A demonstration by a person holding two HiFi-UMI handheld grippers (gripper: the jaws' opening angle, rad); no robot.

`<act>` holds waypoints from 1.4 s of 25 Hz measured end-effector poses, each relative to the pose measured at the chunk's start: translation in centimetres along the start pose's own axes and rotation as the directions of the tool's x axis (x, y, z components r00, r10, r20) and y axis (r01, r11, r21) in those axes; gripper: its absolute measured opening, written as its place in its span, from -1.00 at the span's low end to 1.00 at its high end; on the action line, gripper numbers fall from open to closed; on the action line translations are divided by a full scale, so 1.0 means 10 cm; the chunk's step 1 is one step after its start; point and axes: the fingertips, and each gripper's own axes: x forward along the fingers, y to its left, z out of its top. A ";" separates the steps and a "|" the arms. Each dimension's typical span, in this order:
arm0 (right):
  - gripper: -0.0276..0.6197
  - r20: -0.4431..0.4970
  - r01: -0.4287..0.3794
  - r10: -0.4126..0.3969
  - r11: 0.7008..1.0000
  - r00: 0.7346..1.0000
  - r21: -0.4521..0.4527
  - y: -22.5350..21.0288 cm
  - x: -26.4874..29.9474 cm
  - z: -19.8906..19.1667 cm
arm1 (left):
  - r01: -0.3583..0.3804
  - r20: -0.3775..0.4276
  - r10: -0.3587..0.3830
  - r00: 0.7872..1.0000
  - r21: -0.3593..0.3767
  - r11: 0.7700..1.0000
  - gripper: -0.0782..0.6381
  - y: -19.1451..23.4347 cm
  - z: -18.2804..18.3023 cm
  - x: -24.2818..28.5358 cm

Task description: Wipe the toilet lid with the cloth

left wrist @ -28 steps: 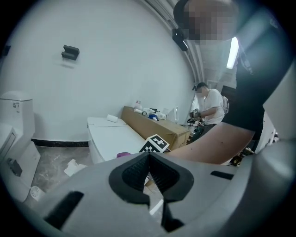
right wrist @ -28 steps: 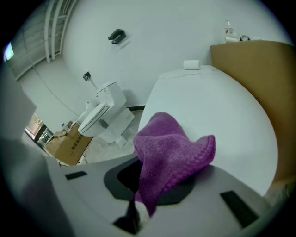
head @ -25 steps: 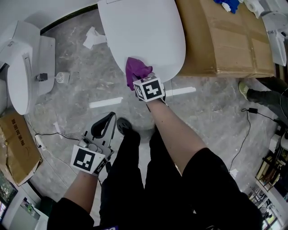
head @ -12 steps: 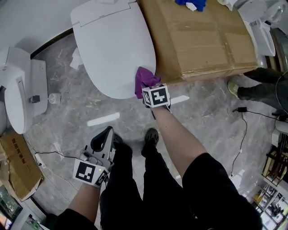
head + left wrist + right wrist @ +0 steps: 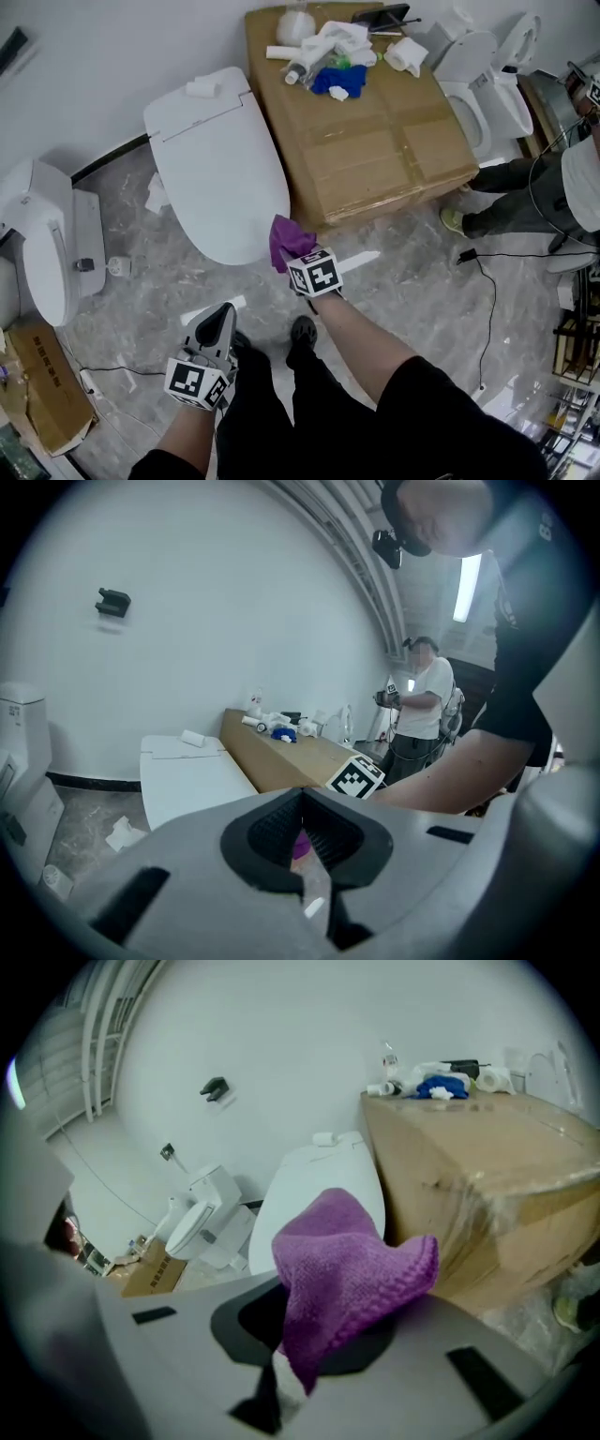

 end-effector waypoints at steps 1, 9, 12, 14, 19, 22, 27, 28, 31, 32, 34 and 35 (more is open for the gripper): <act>-0.75 0.014 -0.013 0.013 1.000 1.000 -0.003 0.07 -0.13 0.06 | 0.003 -0.001 -0.003 1.000 -0.010 1.000 -0.74 -0.03 0.05 -0.02; -0.74 0.165 -0.135 0.139 0.990 0.976 -0.037 0.94 -1.33 0.69 | 0.046 0.013 -0.046 0.999 -0.007 0.999 -0.74 -0.29 0.70 -0.23; -0.74 0.223 -0.157 0.169 0.985 0.960 -0.073 1.27 -1.79 0.93 | 0.075 0.035 -0.076 0.997 0.009 0.997 -0.74 -0.41 1.02 -0.35; -0.75 0.249 -0.174 0.196 0.979 0.949 -0.109 1.53 -2.06 1.06 | 0.089 0.041 -0.089 0.995 0.004 0.996 -0.74 -0.48 1.23 -0.49; -0.75 0.290 -0.201 0.260 0.955 0.921 -0.220 2.04 -2.61 1.28 | 0.126 0.058 -0.123 0.991 -0.053 0.991 -0.74 -0.68 1.64 -0.80; -0.75 0.332 -0.202 0.285 0.943 0.899 -0.264 2.30 -2.91 1.39 | 0.146 0.085 -0.140 0.987 -0.071 0.987 -0.74 -0.83 1.86 -1.00; -0.74 0.416 -0.183 0.311 0.930 0.854 -0.319 2.67 -3.29 1.59 | 0.182 0.134 -0.177 0.975 -0.026 0.983 -0.74 -1.01 2.25 -1.30; -0.75 0.431 -0.180 0.320 0.925 0.844 -0.334 2.74 -3.36 1.62 | 0.185 0.141 -0.182 0.973 -0.008 0.983 -0.74 -1.03 2.31 -1.36; -0.75 0.467 -0.151 0.330 0.913 0.821 -0.378 2.85 -3.53 1.68 | 0.186 0.160 -0.190 0.969 0.041 0.982 -0.74 -1.06 2.44 -1.49; -0.75 0.474 -0.142 0.328 0.912 0.817 -0.385 2.88 -3.56 1.69 | 0.184 0.163 -0.190 0.968 0.047 0.982 -0.74 -1.06 2.47 -1.52; -0.75 0.480 -0.143 0.332 0.910 0.812 -0.388 2.92 -3.59 1.67 | 0.186 0.164 -0.192 0.968 0.050 0.981 -0.74 -1.07 2.48 -1.57; -0.75 0.481 -0.147 0.339 0.908 0.809 -0.392 2.94 -3.60 1.65 | 0.187 0.164 -0.194 0.967 0.054 0.981 -0.74 -1.08 2.48 -1.58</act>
